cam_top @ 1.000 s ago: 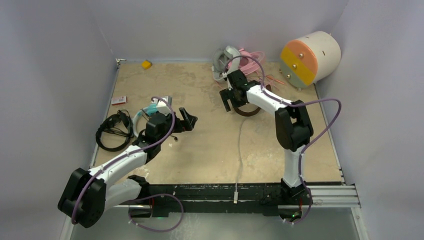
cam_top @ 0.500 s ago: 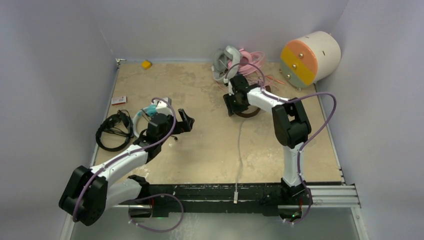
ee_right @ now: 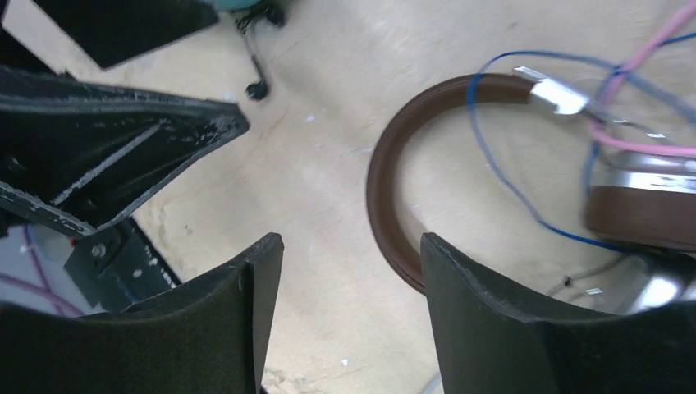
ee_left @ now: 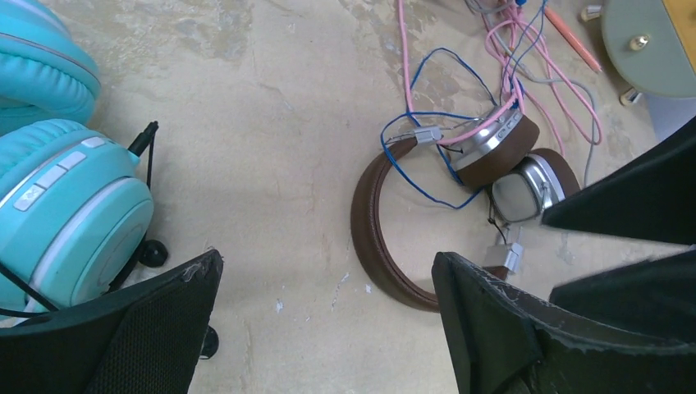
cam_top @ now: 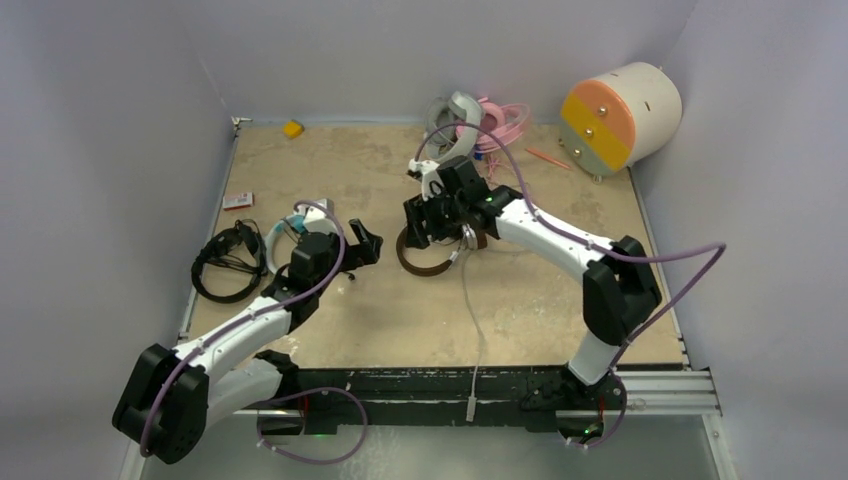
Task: Wrap the headphones
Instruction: Move the headphones to the center of the board.
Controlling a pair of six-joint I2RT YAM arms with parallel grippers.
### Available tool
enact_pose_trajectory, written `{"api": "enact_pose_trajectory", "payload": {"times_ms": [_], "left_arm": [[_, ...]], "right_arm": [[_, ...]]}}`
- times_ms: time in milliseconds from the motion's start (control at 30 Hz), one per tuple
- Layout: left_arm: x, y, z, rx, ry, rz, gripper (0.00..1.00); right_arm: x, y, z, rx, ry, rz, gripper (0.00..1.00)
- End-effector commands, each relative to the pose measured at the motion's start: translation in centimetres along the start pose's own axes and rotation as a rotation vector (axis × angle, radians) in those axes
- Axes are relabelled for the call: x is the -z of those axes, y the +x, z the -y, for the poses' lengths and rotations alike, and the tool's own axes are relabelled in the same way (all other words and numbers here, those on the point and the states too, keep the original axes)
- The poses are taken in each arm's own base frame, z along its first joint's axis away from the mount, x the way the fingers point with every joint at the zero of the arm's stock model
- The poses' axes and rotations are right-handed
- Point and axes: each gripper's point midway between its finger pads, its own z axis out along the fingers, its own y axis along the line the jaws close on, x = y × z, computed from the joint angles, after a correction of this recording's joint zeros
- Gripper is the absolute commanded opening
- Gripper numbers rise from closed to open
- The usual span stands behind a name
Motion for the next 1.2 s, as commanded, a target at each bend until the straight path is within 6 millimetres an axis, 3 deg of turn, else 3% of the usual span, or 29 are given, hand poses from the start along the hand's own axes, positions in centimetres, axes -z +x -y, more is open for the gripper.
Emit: {"api": "enact_pose_trajectory", "payload": {"times_ms": [0,133,233,300,433,567,633,767,833,1033,1167], "left_arm": [[-0.1,-0.4,1.7,0.012,0.089,0.020,0.97],[-0.8,0.4,2.4,-0.005,0.118,-0.031,0.91],[-0.9,0.5,2.4,-0.006,0.117,-0.039,0.90],[-0.9,0.5,2.3,-0.005,0.110,-0.038,0.90],[-1.0,0.1,1.4,0.004,0.053,-0.027,0.89],[-0.7,-0.2,0.5,0.011,0.002,-0.009,0.88],[-0.7,-0.1,0.7,0.009,0.011,-0.011,0.88],[-1.3,0.8,1.5,-0.004,0.054,-0.060,0.88],[-1.7,1.4,1.6,-0.006,0.058,-0.092,0.87],[-2.7,3.0,1.2,0.036,0.016,-0.165,0.86],[-3.8,4.5,2.0,0.119,0.020,-0.241,0.86]], "right_arm": [[1.2,-0.3,3.6,-0.082,0.177,0.064,0.67],[0.8,1.7,5.6,-0.126,0.248,0.033,0.66],[-0.3,2.7,5.3,-0.118,0.206,0.005,0.64],[-1.5,3.8,4.0,-0.144,0.126,-0.023,0.62],[-3.5,4.8,-1.0,-0.158,-0.119,-0.030,0.59],[-4.2,4.4,-7.6,-0.068,-0.315,-0.034,0.60],[-2.8,2.9,-11.3,-0.006,-0.463,0.021,0.61],[1.5,1.2,-14.4,0.037,-0.594,0.141,0.63],[2.5,0.6,-13.6,0.037,-0.517,0.201,0.65],[4.0,-0.2,-5.3,-0.076,-0.022,0.316,0.70],[6.3,-0.5,-2.3,-0.118,0.110,0.413,0.72]]}}
